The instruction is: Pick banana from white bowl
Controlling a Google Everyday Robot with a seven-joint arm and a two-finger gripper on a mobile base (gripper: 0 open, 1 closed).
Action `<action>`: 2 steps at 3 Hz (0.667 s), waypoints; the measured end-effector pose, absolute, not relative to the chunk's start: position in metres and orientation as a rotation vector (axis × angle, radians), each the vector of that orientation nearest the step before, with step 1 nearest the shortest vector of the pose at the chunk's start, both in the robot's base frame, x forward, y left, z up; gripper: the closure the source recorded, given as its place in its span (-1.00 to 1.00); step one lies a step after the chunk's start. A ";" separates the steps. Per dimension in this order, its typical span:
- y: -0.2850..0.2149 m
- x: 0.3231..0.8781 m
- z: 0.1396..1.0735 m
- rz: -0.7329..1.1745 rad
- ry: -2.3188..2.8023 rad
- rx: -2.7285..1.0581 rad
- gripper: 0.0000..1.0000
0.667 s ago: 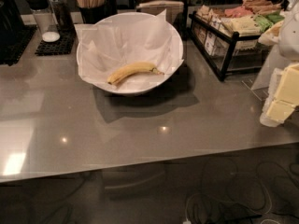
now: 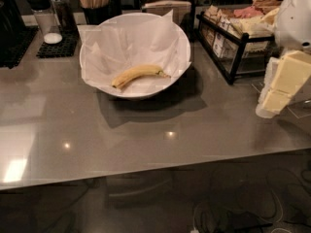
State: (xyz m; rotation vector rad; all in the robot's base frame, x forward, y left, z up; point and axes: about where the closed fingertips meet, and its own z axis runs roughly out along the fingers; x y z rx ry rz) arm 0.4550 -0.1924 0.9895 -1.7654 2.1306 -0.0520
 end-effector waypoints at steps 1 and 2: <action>-0.145 0.477 1.001 0.053 1.996 -1.855 -1.00; -0.143 0.479 1.005 0.043 1.984 -1.847 -1.00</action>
Offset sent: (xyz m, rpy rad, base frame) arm 0.0194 0.0424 0.0100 0.0594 0.0023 0.1113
